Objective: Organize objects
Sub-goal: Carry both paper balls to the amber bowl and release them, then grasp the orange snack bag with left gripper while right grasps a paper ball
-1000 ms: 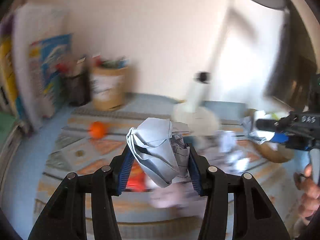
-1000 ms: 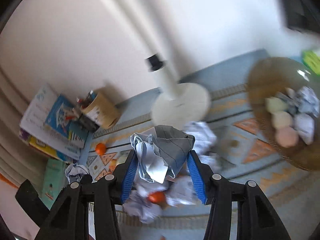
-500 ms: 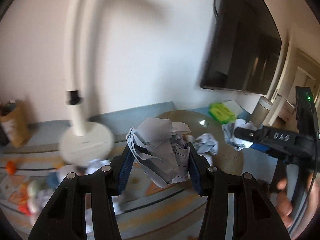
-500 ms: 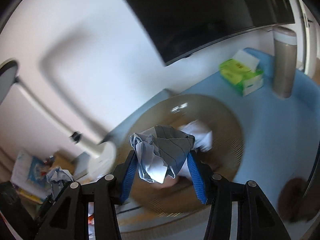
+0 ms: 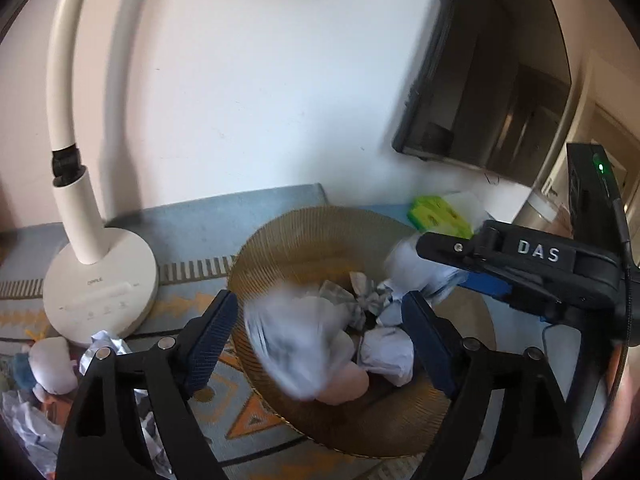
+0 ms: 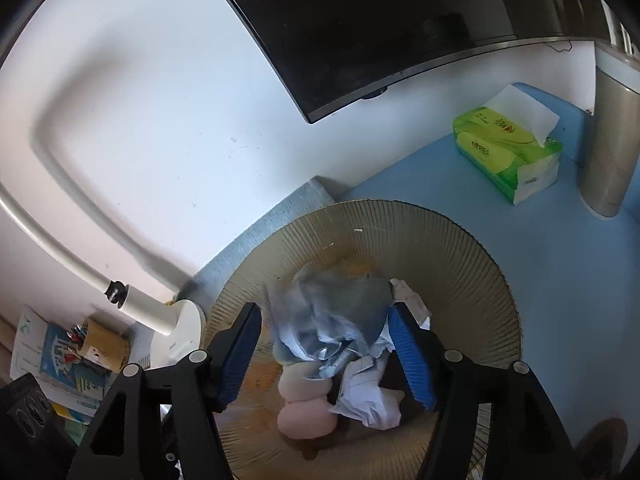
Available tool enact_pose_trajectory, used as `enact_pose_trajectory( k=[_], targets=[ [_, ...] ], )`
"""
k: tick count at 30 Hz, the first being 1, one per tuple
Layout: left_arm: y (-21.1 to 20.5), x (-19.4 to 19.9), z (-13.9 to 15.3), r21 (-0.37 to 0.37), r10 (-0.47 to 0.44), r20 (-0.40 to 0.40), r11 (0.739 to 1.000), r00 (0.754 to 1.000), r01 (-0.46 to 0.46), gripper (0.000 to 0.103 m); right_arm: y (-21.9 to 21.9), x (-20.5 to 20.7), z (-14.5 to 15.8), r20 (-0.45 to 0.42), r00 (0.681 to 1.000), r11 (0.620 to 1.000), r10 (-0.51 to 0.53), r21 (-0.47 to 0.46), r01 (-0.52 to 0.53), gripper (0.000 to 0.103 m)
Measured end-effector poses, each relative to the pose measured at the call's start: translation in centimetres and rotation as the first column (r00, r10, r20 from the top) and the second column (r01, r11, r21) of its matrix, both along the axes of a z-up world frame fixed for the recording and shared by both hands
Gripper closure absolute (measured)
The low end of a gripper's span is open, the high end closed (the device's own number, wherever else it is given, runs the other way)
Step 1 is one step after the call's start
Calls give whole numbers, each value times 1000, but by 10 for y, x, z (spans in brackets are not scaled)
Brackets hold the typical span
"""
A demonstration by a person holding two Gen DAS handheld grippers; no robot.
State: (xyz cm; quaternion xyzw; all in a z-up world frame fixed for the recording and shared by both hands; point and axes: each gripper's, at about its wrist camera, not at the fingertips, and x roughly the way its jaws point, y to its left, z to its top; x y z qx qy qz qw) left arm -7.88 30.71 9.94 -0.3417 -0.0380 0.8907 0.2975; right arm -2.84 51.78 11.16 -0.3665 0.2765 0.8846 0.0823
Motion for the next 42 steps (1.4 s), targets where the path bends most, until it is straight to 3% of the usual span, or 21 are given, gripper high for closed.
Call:
enact_pose_trajectory(
  k=[5, 9, 15, 18, 22, 24, 26, 32, 34, 37, 42],
  targets=[
    [-22, 7, 3, 15, 25, 14, 1000, 1000, -25, 20, -7, 14, 4, -4, 1000, 1000, 2, 12, -2, 35],
    [-51, 29, 15, -5, 47, -30, 999, 998, -48, 20, -23, 35, 7, -14, 999, 999, 32, 11, -32, 35],
    [-152, 85, 29, -18, 181, -100, 983, 978, -183, 17, -83, 82, 4, -48, 987, 987, 151, 66, -148, 35],
    [-219, 105, 25, -43, 357, -96, 931, 929, -362, 11, -129, 98, -6, -62, 972, 972, 226, 83, -221, 35],
    [-304, 122, 4, -90, 558, -99, 819, 824, -566, 11, -193, 107, -35, -40, 951, 936, 307, 193, -294, 35],
    [-332, 124, -14, -127, 604, -86, 782, 793, -610, 11, -217, 109, -52, -29, 933, 906, 360, 248, -342, 35],
    [-351, 124, -35, -142, 629, -56, 764, 775, -630, 11, -241, 109, -70, -8, 911, 873, 412, 292, -392, 35],
    [-373, 119, -74, -143, 659, 15, 746, 752, -651, 11, -266, 107, -95, 63, 900, 830, 431, 364, -423, 34],
    [-378, 120, -73, -111, 661, 14, 747, 750, -656, 11, -268, 109, -96, 67, 896, 820, 438, 378, -429, 25],
    [-383, 120, -76, -81, 642, 43, 766, 766, -637, 11, -270, 110, -93, 57, 892, 807, 448, 404, -431, 18],
    [-382, 119, -81, -82, 616, 79, 788, 784, -610, 11, -272, 111, -90, 50, 891, 805, 452, 407, -432, 17]
  ],
)
